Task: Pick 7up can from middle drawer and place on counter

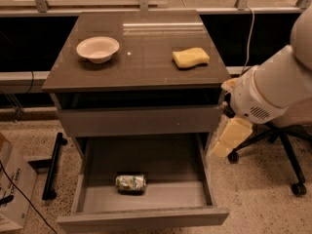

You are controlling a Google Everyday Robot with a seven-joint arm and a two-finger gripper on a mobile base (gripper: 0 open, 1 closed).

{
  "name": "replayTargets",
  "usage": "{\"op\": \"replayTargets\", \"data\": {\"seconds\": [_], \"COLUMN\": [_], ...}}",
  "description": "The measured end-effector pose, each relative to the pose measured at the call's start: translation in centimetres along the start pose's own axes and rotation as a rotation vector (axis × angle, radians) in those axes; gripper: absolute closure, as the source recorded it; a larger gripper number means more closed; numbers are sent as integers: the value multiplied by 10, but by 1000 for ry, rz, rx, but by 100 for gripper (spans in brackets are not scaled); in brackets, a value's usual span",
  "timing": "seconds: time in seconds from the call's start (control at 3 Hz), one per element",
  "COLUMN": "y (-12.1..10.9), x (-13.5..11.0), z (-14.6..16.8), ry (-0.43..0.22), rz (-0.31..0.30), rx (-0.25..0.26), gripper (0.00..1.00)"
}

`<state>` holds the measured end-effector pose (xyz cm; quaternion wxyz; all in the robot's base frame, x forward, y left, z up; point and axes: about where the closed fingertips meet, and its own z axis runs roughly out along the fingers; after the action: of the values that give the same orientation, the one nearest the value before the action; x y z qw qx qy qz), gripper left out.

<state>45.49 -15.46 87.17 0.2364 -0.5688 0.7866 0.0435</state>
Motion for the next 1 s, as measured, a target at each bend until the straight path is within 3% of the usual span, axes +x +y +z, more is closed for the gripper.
{"op": "replayTargets", "data": {"seconds": [0.67, 1.0], "y": [26, 26], "x": [-3, -3], "z": [94, 94], "ry": [-86, -86], "rz": [56, 56], "rx": [-111, -111], "gripper": [0, 0]}}
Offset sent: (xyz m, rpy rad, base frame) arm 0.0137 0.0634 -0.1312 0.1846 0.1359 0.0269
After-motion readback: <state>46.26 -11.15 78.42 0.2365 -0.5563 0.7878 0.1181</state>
